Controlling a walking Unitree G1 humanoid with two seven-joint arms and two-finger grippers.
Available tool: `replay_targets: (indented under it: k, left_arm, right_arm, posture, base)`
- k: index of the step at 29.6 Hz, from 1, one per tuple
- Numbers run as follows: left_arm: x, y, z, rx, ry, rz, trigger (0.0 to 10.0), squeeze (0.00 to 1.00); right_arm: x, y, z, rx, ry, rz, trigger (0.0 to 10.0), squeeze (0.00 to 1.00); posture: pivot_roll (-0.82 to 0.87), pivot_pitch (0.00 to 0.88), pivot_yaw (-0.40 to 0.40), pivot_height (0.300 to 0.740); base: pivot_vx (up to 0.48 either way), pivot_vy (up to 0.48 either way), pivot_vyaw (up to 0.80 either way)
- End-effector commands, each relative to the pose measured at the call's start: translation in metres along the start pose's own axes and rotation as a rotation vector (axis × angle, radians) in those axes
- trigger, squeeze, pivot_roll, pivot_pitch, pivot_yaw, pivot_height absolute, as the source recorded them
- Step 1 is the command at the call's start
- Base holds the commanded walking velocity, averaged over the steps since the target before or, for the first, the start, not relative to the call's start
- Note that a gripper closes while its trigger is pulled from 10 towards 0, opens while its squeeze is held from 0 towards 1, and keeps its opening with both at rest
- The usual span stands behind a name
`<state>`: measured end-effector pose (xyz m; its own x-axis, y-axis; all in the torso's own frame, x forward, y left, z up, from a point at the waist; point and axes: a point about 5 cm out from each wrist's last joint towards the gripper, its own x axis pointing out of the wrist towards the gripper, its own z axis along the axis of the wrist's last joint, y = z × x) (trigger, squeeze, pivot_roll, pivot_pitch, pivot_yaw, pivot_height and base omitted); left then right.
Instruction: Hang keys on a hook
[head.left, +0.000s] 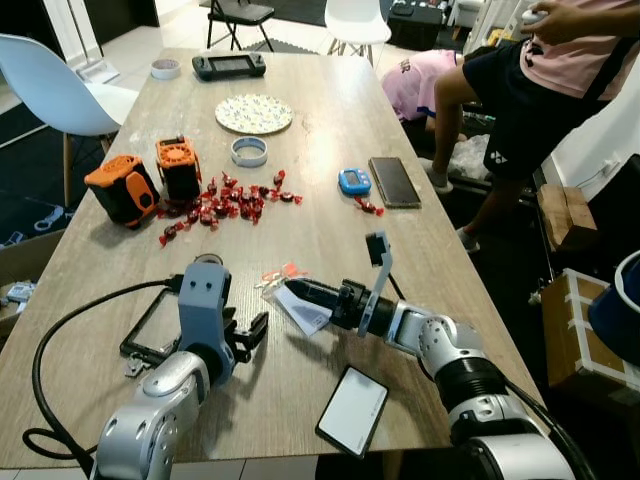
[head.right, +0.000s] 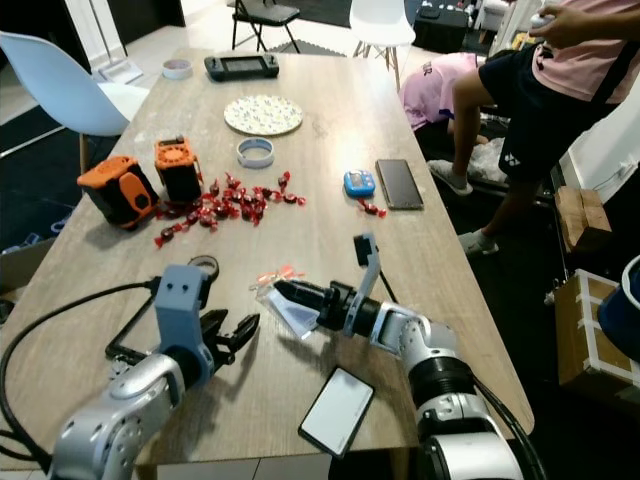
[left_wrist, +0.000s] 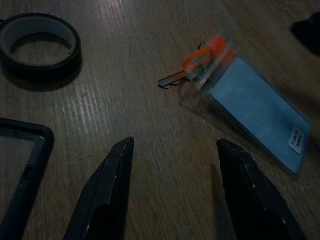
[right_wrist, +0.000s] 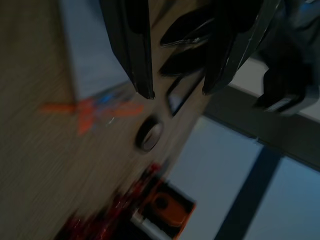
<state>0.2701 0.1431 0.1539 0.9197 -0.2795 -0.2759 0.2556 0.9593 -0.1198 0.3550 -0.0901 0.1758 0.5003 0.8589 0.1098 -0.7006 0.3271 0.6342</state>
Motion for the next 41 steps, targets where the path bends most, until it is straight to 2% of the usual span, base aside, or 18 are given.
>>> replay_targets:
  k: [1,3,5,7,14,21,24,26,32,41]
  left_arm:
    - [0.001,0.006,-0.024,-0.035,0.117,0.036,10.0,0.0]
    - [0.003,0.005,-0.024,-0.034,0.119,0.029,10.0,0.0]
    - [0.005,0.003,-0.024,-0.032,0.12,0.022,10.0,0.0]
    - [0.006,0.003,-0.024,-0.031,0.12,0.018,10.0,0.0]
    - [0.007,0.004,-0.024,-0.029,0.118,0.02,10.0,0.0]
    - [0.003,0.005,-0.026,-0.034,0.121,0.034,10.0,0.0]
    - [0.002,0.005,-0.027,-0.035,0.121,0.037,10.0,0.0]
    - [0.002,0.006,-0.027,-0.04,0.121,0.043,10.0,0.0]
    - [0.003,0.004,-0.028,-0.046,0.121,0.043,10.0,0.0]
    - [0.002,0.004,-0.028,-0.051,0.12,0.044,10.0,0.0]
  right_arm:
    - [-0.011,-0.009,0.008,-0.1,-0.005,-0.122,10.0,0.0]
    - [-0.026,-0.027,0.022,-0.226,0.022,-0.319,10.0,0.0]
    - [-0.037,-0.045,0.03,-0.166,0.034,-0.491,10.0,0.0]
    - [-0.038,-0.049,0.032,-0.091,0.044,-0.535,10.0,0.0]
    - [-0.032,-0.044,0.037,-0.011,0.05,-0.522,10.0,0.0]
    - [-0.02,-0.039,0.033,0.1,0.056,-0.436,10.0,0.0]
    - [-0.016,-0.037,0.03,0.108,0.081,-0.419,10.0,0.0]
    - [-0.009,-0.032,0.026,0.087,0.159,-0.367,10.0,0.0]
    - [-0.005,-0.027,0.02,0.042,0.256,-0.326,10.0,0.0]
    - [0.004,-0.024,0.001,0.08,0.335,-0.285,10.0,0.0]
  posture:
    - [0.18,0.232,-0.08,0.74]
    - [0.18,0.232,-0.08,0.74]
    - [0.16,0.219,-0.07,0.74]
    - [0.16,0.217,-0.069,0.74]
    - [0.16,0.217,-0.07,0.74]
    - [0.18,0.232,-0.082,0.74]
    - [0.18,0.234,-0.083,0.74]
    - [0.18,0.237,-0.09,0.74]
    - [0.17,0.24,-0.095,0.74]
    - [0.17,0.249,-0.099,0.74]
  base:
    - [0.0,0.0,0.0]
    - [0.0,0.0,0.0]
    - [0.0,0.0,0.0]
    - [0.0,0.0,0.0]
    - [0.0,0.0,0.0]
    - [0.0,0.0,0.0]
    - [0.0,0.0,0.0]
    - [0.0,0.0,0.0]
    - [0.0,0.0,0.0]
    - [0.0,0.0,0.0]
